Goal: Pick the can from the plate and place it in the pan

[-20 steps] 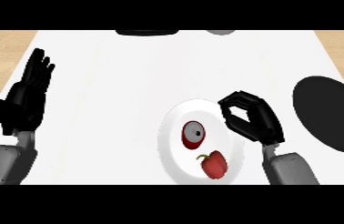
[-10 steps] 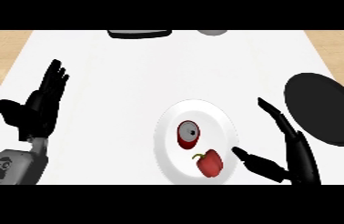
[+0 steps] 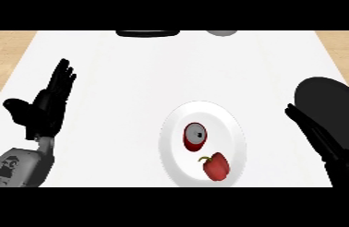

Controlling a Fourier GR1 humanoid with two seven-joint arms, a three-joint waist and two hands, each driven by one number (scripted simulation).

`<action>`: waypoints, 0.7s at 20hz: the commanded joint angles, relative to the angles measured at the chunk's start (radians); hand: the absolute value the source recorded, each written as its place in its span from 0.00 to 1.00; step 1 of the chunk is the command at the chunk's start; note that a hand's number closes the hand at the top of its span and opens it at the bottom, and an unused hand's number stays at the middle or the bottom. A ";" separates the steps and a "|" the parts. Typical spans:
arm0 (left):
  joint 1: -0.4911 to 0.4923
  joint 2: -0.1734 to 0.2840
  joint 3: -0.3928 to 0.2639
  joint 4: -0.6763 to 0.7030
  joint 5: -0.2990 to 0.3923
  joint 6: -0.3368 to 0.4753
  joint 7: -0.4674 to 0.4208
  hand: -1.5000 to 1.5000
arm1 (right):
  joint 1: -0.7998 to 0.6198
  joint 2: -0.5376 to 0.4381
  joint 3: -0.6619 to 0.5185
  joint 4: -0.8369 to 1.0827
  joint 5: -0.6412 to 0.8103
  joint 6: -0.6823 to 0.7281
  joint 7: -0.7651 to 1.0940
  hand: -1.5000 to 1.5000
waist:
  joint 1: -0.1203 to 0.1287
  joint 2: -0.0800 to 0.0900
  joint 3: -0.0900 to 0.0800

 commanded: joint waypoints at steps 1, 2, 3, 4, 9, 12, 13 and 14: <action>-0.025 -0.007 -0.010 -0.038 -0.012 -0.003 0.033 0.50 | -0.152 -0.037 -0.012 -0.150 -0.009 0.154 0.318 0.00 | 0.030 0.004 0.002; -0.028 -0.023 -0.009 -0.014 -0.013 -0.002 0.020 0.50 | -0.192 -0.052 -0.010 -0.178 -0.028 0.200 0.376 0.00 | 0.028 0.005 0.001; -0.016 -0.064 -0.035 0.011 -0.046 0.011 0.004 0.50 | -0.260 -0.006 0.021 -0.117 0.013 0.192 0.376 0.00 | 0.028 0.006 0.003; -0.019 -0.013 0.004 0.014 -0.014 -0.041 -0.005 0.50 | -0.335 -0.014 0.041 -0.117 0.008 0.232 0.451 0.00 | 0.037 0.007 0.002; -0.014 -0.043 0.048 0.074 -0.020 -0.077 -0.052 0.50 | -0.583 0.122 0.045 0.008 -0.069 0.313 0.591 0.00 | 0.030 0.006 0.003; -0.030 -0.031 0.060 0.084 -0.027 -0.098 -0.037 0.50 | -0.577 0.214 0.144 0.037 -0.055 0.282 0.587 0.00 | 0.025 0.005 0.004; -0.065 -0.048 0.056 0.040 -0.044 -0.061 0.023 0.50 | -0.584 0.228 0.133 0.106 -0.045 0.281 0.522 0.00 | 0.025 0.005 0.005; 0.009 -0.083 0.031 0.050 -0.068 -0.056 -0.053 0.50 | -0.636 0.249 0.136 0.099 -0.068 0.311 0.581 0.00 | 0.028 0.005 0.004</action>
